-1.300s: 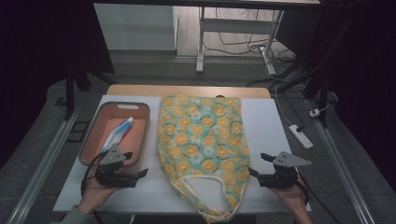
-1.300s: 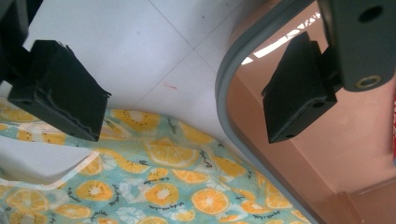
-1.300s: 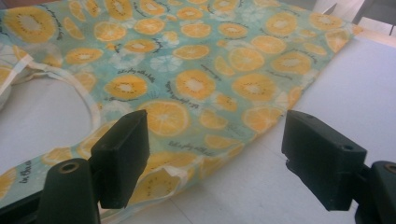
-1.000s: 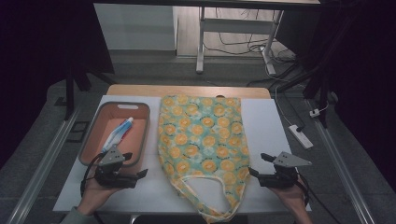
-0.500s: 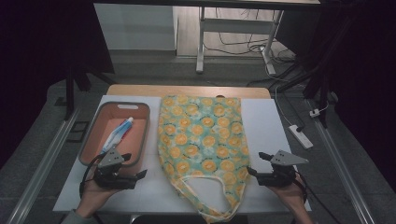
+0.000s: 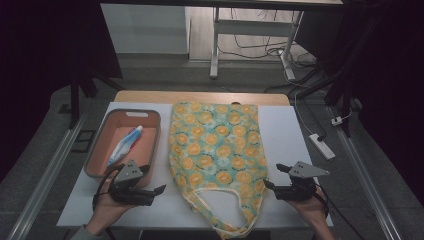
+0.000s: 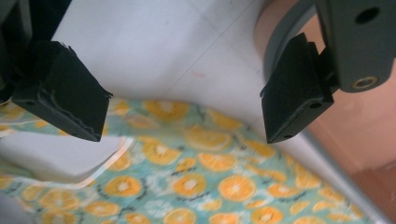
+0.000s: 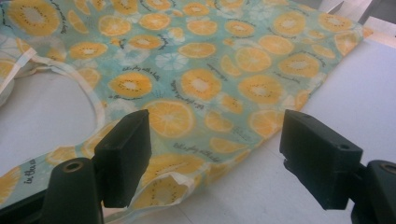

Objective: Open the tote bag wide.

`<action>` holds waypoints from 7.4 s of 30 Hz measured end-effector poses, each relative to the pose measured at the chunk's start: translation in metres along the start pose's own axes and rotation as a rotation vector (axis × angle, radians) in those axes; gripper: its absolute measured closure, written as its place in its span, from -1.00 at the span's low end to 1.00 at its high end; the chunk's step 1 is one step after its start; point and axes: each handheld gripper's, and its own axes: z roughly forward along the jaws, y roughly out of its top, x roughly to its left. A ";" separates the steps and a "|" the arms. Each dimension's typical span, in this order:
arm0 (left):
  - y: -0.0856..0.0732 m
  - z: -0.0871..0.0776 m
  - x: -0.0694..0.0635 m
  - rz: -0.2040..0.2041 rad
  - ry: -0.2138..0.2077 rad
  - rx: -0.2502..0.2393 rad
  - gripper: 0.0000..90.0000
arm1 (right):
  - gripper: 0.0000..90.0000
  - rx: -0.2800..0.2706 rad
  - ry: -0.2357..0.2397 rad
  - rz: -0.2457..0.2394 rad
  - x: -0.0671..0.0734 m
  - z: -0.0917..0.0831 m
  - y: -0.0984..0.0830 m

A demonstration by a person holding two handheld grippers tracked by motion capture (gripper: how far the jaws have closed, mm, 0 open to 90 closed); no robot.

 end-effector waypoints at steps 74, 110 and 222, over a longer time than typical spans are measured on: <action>0.066 0.013 -0.002 0.051 -0.265 -0.071 0.97 | -0.65 0.243 0.265 -0.236 0.073 0.041 0.021; 0.097 0.064 0.027 0.005 -0.051 -0.026 0.96 | 0.99 0.157 0.176 0.031 -0.011 0.058 0.054; 0.079 0.105 0.002 0.040 0.005 0.194 0.90 | 0.96 0.155 0.088 0.057 -0.035 0.114 0.083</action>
